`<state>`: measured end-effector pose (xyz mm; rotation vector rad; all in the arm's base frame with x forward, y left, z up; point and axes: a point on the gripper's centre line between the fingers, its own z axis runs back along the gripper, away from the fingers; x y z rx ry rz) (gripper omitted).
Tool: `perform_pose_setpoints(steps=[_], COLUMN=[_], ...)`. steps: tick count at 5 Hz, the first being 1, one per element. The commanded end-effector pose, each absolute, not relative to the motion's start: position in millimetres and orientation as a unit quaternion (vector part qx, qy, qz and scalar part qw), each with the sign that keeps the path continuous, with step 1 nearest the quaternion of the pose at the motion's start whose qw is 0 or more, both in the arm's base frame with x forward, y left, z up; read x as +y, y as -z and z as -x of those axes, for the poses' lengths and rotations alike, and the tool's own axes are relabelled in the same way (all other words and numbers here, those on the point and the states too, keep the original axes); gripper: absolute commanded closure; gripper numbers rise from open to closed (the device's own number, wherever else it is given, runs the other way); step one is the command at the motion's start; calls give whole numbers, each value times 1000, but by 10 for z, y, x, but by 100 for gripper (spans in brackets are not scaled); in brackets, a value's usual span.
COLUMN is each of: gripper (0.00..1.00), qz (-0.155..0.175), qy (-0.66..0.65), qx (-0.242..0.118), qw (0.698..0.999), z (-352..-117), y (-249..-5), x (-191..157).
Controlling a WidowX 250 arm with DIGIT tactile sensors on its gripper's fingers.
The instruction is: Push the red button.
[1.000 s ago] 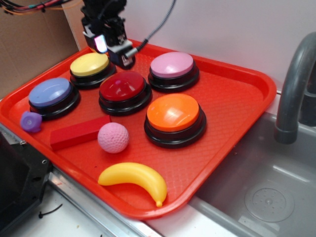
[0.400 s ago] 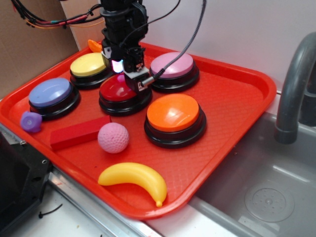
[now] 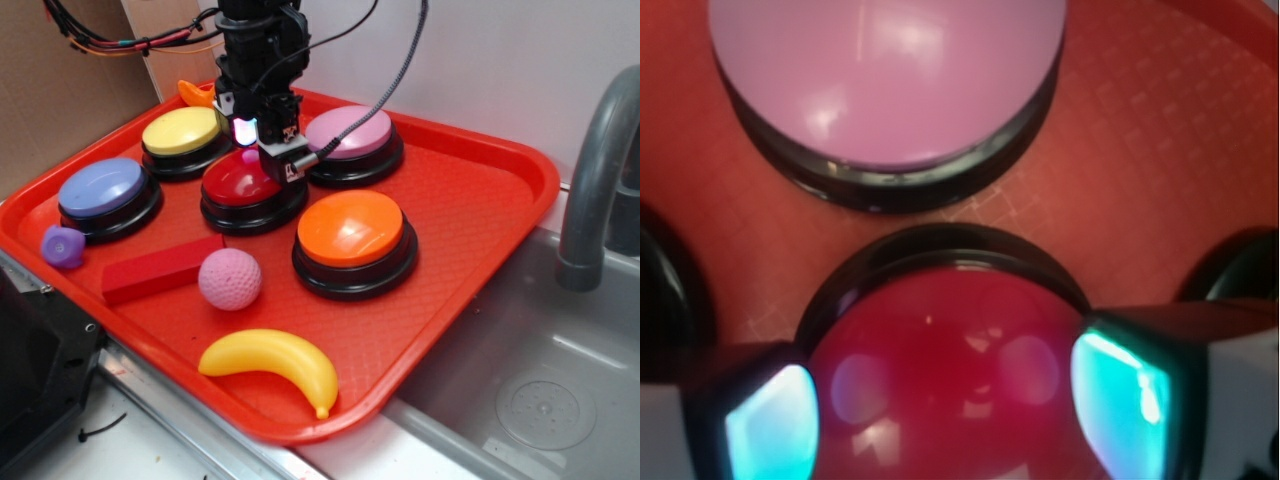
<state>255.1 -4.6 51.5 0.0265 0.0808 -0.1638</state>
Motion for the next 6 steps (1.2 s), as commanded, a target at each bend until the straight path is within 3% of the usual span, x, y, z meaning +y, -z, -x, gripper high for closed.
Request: perform_pose_setpoints(steps=[1,3,6], gripper=[0,0,0], qz=[-40,-29,-20], qy=[64,62,48], qx=[5,3,-17], qw=[997,998,999], z=[-2448,-2370,-2228], y=[-974,-1228,-1421], x=[88,150,198])
